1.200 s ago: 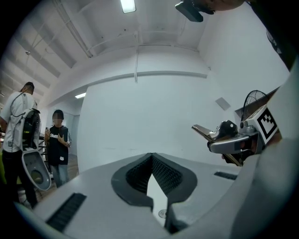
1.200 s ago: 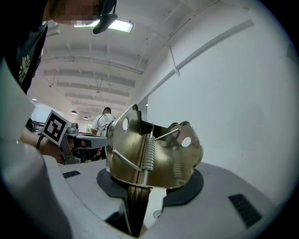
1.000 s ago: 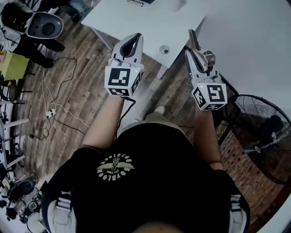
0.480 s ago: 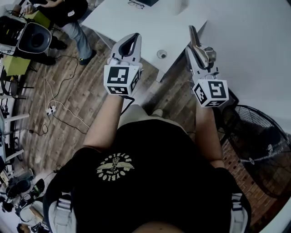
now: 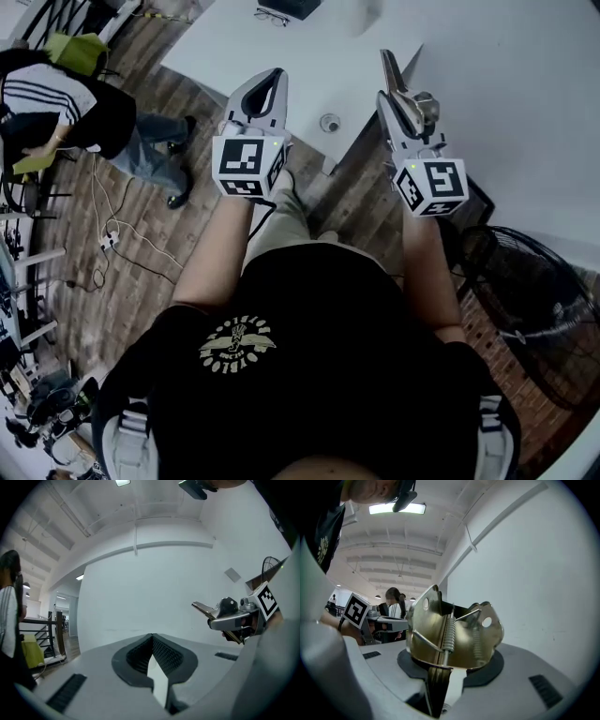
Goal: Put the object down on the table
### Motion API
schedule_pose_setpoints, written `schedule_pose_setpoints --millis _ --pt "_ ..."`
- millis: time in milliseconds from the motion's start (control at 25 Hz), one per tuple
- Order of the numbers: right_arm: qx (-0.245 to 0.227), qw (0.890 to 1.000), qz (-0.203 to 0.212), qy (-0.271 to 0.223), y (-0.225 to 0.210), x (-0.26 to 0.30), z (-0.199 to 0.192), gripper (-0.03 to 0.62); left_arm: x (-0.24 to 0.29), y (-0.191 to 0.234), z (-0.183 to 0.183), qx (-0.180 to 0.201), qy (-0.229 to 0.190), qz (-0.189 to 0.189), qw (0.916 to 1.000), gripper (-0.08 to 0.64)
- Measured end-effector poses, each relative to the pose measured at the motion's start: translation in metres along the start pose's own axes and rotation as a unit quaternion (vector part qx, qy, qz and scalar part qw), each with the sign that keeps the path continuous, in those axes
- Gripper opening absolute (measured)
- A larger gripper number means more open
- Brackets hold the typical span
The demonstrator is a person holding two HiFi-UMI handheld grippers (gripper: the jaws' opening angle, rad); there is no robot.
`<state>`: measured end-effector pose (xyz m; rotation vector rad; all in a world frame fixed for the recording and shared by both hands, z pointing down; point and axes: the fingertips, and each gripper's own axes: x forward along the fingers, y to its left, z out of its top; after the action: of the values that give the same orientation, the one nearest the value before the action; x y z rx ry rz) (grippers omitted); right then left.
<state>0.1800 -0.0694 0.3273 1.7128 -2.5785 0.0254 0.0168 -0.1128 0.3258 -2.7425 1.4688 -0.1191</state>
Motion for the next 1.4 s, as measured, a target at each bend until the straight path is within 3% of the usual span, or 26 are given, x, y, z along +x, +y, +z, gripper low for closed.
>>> schedule_pose_setpoints --millis 880,1400 --pt "0.006 0.999 -0.042 0.014 -0.041 0.141 0.019 0.143 0.131 0.088 0.015 -0.008 -0.01 -0.061 0.9981 0.008" --pt "0.003 0.994 -0.11 0.02 -0.056 0.202 0.032 0.14 0.2 0.133 0.019 -0.015 -0.014 -0.132 0.991 0.008"
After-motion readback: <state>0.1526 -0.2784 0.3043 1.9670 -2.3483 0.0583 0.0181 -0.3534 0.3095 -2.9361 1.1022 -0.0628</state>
